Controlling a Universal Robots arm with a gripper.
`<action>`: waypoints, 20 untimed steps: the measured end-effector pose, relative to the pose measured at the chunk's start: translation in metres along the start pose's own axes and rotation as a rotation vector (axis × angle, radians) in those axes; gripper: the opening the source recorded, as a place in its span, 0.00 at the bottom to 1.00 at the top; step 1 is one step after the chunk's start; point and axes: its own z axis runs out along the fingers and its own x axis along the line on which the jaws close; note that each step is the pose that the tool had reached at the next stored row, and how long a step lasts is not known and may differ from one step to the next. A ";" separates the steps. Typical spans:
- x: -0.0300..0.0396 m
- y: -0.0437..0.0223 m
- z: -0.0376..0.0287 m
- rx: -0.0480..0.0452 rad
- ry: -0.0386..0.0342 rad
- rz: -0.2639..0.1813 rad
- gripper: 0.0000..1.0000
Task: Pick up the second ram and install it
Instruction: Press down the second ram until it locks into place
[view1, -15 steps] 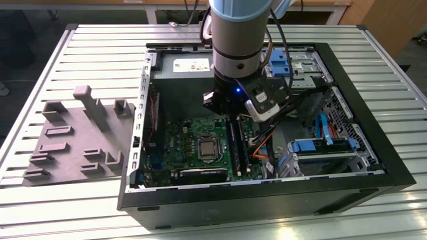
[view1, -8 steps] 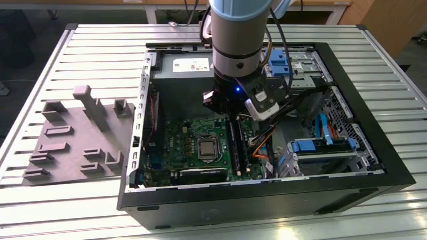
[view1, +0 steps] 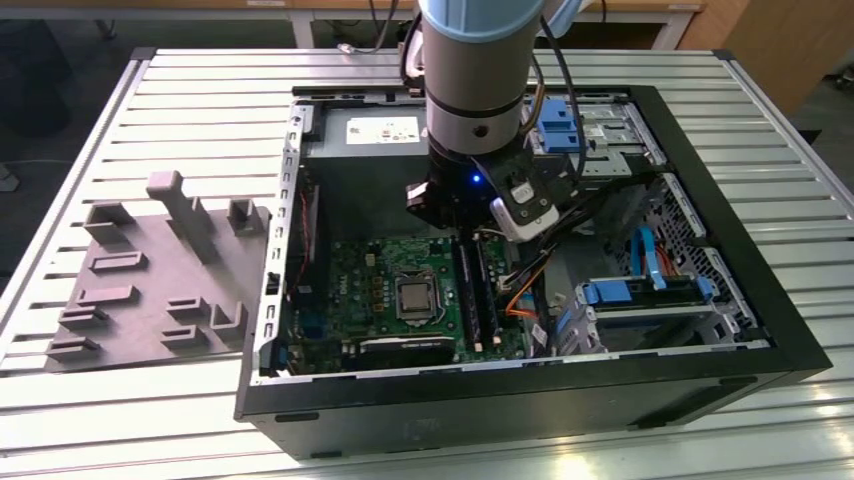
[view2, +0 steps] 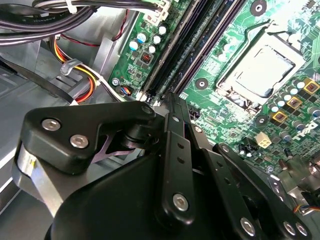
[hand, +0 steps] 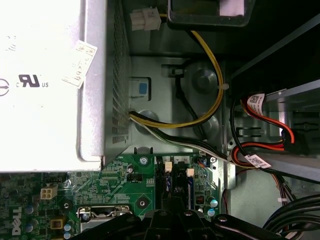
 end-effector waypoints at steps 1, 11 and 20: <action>0.0000 0.0000 0.0001 0.0000 0.0000 0.000 0.11; 0.0004 -0.0004 0.0052 -0.0001 0.0000 0.000 0.11; 0.0005 -0.0005 0.0067 -0.0002 -0.0001 0.000 0.11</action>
